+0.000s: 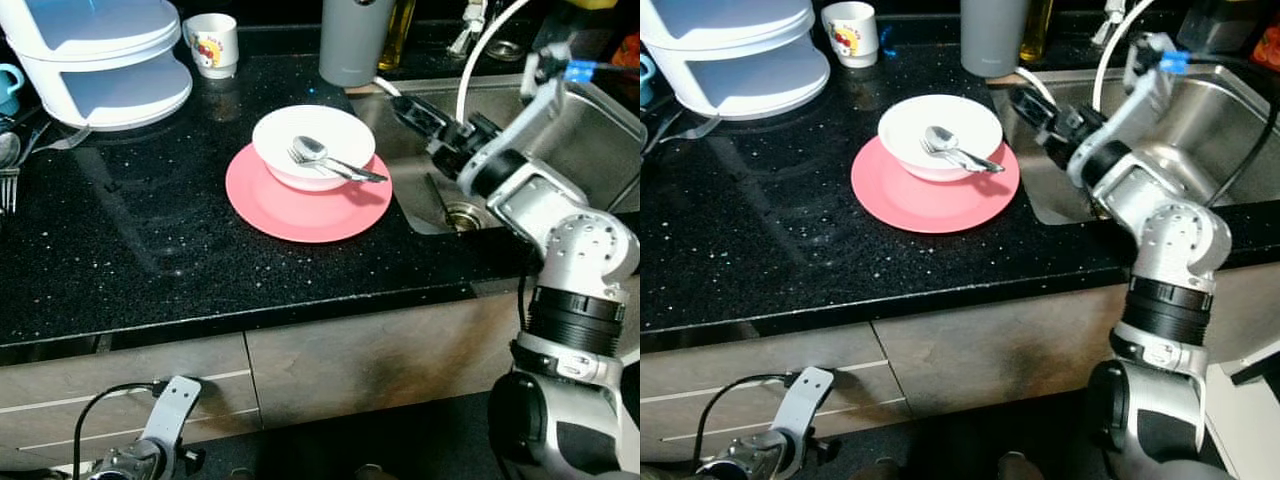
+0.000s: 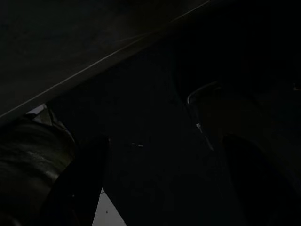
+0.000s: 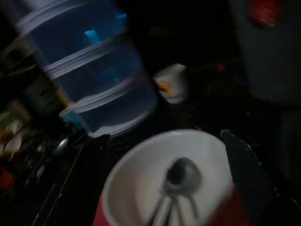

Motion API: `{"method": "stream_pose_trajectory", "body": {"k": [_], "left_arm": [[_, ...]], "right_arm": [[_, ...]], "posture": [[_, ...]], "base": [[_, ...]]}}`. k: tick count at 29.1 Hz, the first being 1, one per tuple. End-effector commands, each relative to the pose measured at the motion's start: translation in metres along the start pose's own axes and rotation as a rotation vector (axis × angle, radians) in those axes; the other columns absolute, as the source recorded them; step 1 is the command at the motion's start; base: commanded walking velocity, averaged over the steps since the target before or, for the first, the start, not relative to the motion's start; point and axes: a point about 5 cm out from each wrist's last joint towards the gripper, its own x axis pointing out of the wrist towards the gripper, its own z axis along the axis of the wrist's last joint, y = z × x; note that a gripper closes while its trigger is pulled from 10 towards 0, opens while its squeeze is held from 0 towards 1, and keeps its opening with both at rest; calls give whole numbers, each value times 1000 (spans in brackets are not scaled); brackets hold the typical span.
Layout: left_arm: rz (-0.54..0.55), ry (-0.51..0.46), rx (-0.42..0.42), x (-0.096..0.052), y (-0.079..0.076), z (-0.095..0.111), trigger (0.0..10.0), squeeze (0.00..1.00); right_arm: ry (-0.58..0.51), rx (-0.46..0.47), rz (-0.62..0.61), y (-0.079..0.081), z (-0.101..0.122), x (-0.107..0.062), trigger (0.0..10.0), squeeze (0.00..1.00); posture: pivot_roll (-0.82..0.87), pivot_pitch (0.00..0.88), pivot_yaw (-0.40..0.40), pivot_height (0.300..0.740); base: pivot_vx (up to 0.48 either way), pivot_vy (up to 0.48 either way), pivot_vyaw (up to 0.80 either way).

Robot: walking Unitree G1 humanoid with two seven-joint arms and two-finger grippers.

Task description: Kitchen organization

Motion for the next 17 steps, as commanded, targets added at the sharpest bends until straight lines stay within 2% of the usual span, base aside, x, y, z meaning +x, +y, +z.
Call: {"method": "stream_pose_trajectory", "body": {"k": [1, 3, 4, 5, 6, 10, 13, 16, 17], "left_arm": [[14, -1, -7, -1, 4, 0, 10000, 0], [14, -2, -8, -1, 4, 0, 10000, 0], [14, -2, -8, -1, 4, 0, 10000, 0], [14, -2, -8, -1, 4, 1, 10000, 0], [14, -2, -8, -1, 4, 1, 10000, 0], [14, -4, -8, -1, 4, 1, 10000, 0], [14, -5, -8, -1, 4, 2, 10000, 0], [13, -7, -9, -1, 3, 2, 10000, 0], [13, -7, -9, -1, 3, 2, 10000, 0]], "right_arm": [[-10, -95, 93, 17, 2, 3, 10000, 0], [10, -173, 152, 29, 1, 7, 10000, 0], [10, -173, 152, 29, 1, 7, 10000, 0], [57, -248, 161, 36, -2, 13, 10000, 0], [57, -248, 161, 36, -2, 13, 10000, 0], [166, -372, 119, 42, -7, 33, 10000, 0], [201, -404, 119, 46, -7, 42, 10000, 0], [309, -445, 125, 53, -9, 60, 10000, 0], [309, -445, 125, 53, -9, 60, 10000, 0]], "posture": [[-39, 146, 0, 740], [-39, 146, 0, 740], [-39, 146, 0, 740], [-40, 144, 0, 740], [-40, 144, 0, 740], [-43, 143, -1, 740], [-47, 141, -3, 740], [-47, 138, -14, 740], [-47, 138, -14, 740]], "base": [[0, 0, 0], [0, 0, 0], [0, 0, 0], [0, 0, 0], [0, 0, 0], [0, 0, 0], [0, 0, 0], [0, 0, 0], [0, 0, 0]]}}
